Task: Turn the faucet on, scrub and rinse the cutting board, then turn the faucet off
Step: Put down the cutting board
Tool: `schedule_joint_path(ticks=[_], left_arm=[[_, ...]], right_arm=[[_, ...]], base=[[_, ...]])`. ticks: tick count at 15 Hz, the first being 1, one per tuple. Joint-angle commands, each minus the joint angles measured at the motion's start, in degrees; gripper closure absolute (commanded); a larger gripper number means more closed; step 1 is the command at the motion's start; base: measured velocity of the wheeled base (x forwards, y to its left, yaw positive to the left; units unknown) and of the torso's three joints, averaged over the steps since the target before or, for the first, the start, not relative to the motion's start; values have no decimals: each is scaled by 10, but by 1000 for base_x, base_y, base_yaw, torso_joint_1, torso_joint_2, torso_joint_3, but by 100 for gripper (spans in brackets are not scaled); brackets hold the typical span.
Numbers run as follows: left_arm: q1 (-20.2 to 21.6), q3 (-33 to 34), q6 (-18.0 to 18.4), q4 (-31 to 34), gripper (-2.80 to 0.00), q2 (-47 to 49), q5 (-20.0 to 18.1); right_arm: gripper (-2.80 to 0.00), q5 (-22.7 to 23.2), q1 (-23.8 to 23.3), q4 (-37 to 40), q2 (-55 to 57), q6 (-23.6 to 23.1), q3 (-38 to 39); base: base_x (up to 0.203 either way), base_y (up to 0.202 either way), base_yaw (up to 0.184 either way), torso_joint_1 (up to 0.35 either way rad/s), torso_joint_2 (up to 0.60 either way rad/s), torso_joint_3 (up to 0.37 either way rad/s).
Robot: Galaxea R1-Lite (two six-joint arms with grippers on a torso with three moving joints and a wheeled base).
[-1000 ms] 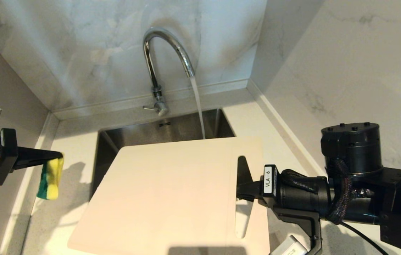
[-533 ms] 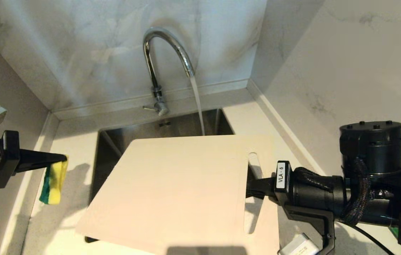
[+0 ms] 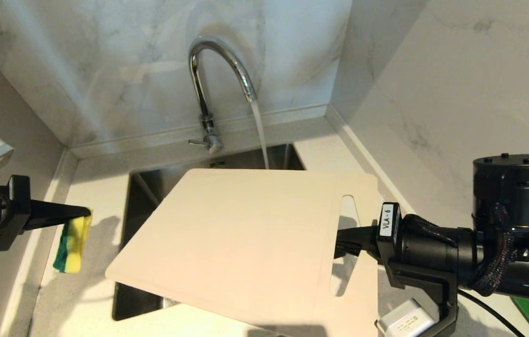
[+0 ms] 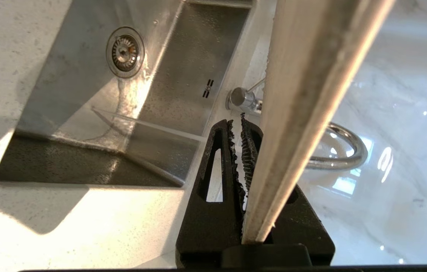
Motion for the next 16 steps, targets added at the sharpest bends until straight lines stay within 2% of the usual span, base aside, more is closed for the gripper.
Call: schedule_joint_path(ticks=[1,4,8,16], left_arm=[[-2,-1,1,1,0,8,0],[-2,-3,1,1,0,26,1],[-2,-6,2,0,0,31,0],[-2,-5,2,3,0,28,0]], right_arm=[[0,-1,-2,-2,4,4,-1],[0,-1,-2,-2,16,9,-3],[0,-14,-24,-2,-18,65,32],[0,-15,-26,2,-90,76,76]], base=[[0,0,0,0,0,0],[0,0,0,0,0,0],[0,0,0,0,0,0],[0,0,0,0,0,0]])
